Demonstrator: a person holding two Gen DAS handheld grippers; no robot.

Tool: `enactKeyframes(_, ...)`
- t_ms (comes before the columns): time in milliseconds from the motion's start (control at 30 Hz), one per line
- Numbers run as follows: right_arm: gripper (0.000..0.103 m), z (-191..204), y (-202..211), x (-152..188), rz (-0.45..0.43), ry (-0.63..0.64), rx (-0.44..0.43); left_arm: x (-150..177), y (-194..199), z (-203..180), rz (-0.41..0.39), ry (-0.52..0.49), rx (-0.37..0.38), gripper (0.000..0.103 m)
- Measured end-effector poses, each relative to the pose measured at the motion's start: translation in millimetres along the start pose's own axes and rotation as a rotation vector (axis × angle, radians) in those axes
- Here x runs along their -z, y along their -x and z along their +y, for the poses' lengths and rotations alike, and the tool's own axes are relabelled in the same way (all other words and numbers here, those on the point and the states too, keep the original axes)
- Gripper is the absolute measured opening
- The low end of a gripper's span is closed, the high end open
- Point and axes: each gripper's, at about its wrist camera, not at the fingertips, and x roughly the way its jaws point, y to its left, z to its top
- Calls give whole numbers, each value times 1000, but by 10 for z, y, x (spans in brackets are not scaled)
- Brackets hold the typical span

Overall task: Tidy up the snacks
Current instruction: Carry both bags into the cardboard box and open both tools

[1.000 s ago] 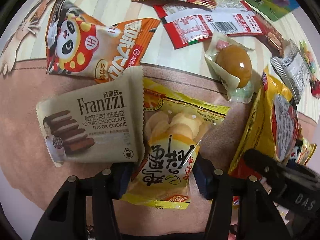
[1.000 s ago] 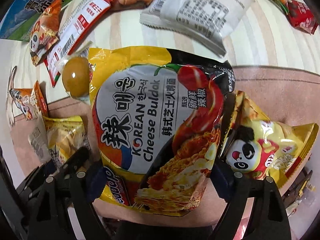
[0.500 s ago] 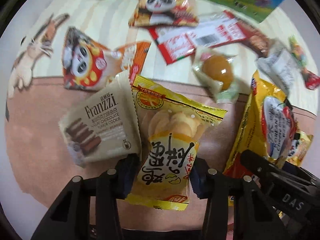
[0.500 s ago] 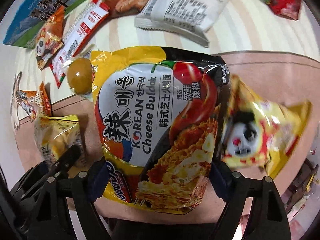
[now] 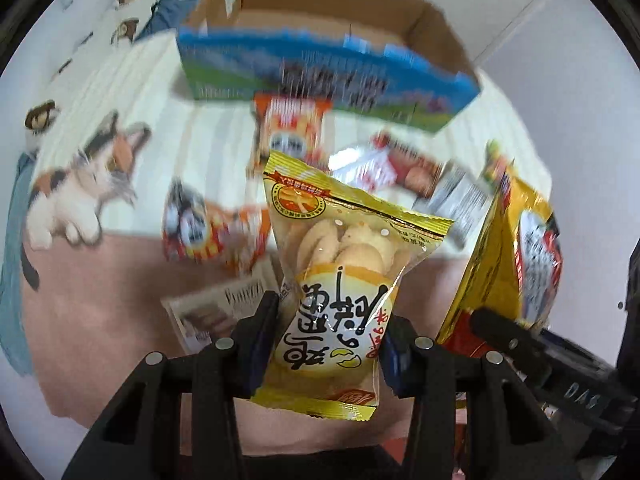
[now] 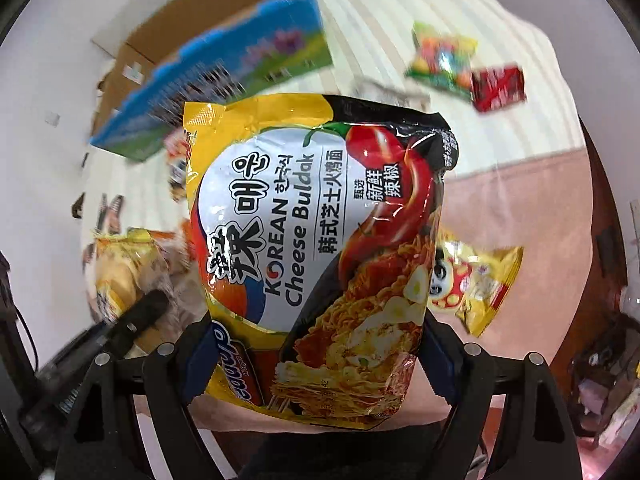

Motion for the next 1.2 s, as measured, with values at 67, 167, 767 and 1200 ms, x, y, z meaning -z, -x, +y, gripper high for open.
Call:
enactKeyframes(67,87,44,175,-57,-22,5,-26,-117,151,-4,-39,0,0,42)
enactKeyframes(167,87,124,377,-217,-46,16,-67,-413,321,-25,-78,4,-3,42)
enactKeyframes(767,87,1100,231,-2527,-102,155,-79,-2811,-291,84,-1,129,40,43)
enactKeyframes(1200,87,1508,-1042,-3691,107,181,42,-3625,-1420,518,221,240,38,43)
